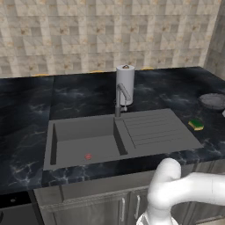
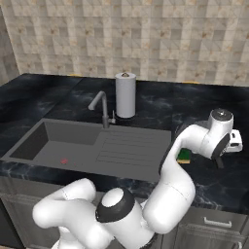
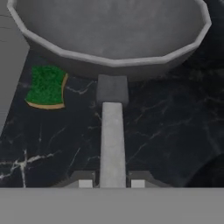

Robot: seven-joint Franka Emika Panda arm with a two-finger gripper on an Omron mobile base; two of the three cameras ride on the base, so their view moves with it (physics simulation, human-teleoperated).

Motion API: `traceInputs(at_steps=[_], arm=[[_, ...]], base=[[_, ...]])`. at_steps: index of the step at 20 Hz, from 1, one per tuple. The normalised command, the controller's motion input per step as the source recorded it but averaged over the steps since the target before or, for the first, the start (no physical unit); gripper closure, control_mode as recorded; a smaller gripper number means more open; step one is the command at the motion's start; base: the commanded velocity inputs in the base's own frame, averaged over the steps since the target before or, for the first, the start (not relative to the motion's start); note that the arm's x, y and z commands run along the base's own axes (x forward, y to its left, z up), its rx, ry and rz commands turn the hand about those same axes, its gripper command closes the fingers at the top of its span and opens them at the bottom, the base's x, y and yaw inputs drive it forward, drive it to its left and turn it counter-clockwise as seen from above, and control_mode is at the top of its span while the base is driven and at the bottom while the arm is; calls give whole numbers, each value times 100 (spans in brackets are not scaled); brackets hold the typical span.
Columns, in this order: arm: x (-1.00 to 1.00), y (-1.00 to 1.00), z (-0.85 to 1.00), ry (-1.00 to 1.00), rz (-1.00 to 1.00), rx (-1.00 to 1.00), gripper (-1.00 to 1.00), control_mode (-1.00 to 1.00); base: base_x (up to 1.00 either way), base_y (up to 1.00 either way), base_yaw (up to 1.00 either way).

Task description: Pick the pan and sponge and place them into the sink. Then turn on the water.

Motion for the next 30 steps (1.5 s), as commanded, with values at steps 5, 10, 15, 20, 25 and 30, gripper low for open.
traceInputs(at_steps=[5, 10, 15, 20, 25, 30], arm=[[-39, 44, 27, -4, 7, 0, 100, -100], [-45, 67, 12, -1, 6, 0, 100, -100], [-38, 62, 13, -1, 6, 0, 100, -100], [-35, 61, 8, 0, 6, 0, 100, -100], [-27, 63, 1, 0, 6, 0, 100, -100], [-22, 61, 1, 0, 5, 0, 100, -100]], base=[[0, 0, 0], [0, 0, 0], [0, 0, 0], [0, 0, 0], [0, 0, 0], [0, 0, 0]])
